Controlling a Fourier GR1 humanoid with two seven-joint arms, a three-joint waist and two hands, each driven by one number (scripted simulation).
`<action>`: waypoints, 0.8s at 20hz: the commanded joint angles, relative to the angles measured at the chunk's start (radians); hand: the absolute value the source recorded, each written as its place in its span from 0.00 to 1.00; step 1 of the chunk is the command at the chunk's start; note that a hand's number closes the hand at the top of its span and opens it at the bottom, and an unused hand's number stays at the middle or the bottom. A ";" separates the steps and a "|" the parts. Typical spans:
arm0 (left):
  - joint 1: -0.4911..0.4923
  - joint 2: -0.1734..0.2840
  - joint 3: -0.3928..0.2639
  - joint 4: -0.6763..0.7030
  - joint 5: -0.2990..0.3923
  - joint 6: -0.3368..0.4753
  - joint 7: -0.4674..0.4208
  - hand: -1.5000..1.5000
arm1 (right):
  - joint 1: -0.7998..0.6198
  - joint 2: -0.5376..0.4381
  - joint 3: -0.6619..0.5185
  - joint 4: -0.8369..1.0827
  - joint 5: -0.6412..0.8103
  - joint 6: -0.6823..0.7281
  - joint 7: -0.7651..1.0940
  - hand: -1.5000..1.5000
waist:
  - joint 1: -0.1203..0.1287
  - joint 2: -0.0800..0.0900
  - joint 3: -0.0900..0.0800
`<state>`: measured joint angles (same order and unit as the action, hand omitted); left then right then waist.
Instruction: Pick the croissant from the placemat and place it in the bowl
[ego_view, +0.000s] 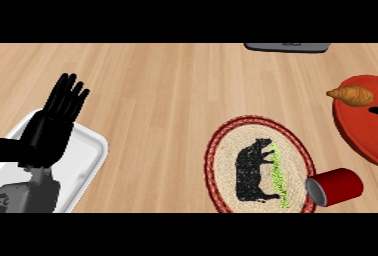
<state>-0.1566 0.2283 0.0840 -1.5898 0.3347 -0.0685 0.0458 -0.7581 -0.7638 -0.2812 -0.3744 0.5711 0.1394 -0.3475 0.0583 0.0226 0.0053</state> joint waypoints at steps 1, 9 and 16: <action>-0.014 0.012 0.011 -0.006 0.008 0.000 0.022 0.50 | -0.065 0.016 -0.098 0.052 -0.096 0.010 -0.075 0.00 | -0.006 -0.004 0.000; -0.008 -0.013 0.011 0.008 -0.001 0.008 -0.014 0.50 | -0.066 -0.119 -0.335 0.157 -0.311 0.095 -0.092 0.00 | -0.022 -0.001 0.000; 0.016 -0.010 0.020 0.006 -0.006 0.010 -0.012 0.50 | 0.042 -0.269 -0.405 0.221 -0.364 0.170 -0.114 0.00 | -0.027 -0.002 0.001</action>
<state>-0.1543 0.2259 0.0995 -1.6027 0.3358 -0.0579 0.0571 -0.7615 -0.9597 -0.6423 -0.1891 0.2432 0.2642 -0.4547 0.0367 0.0197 0.0062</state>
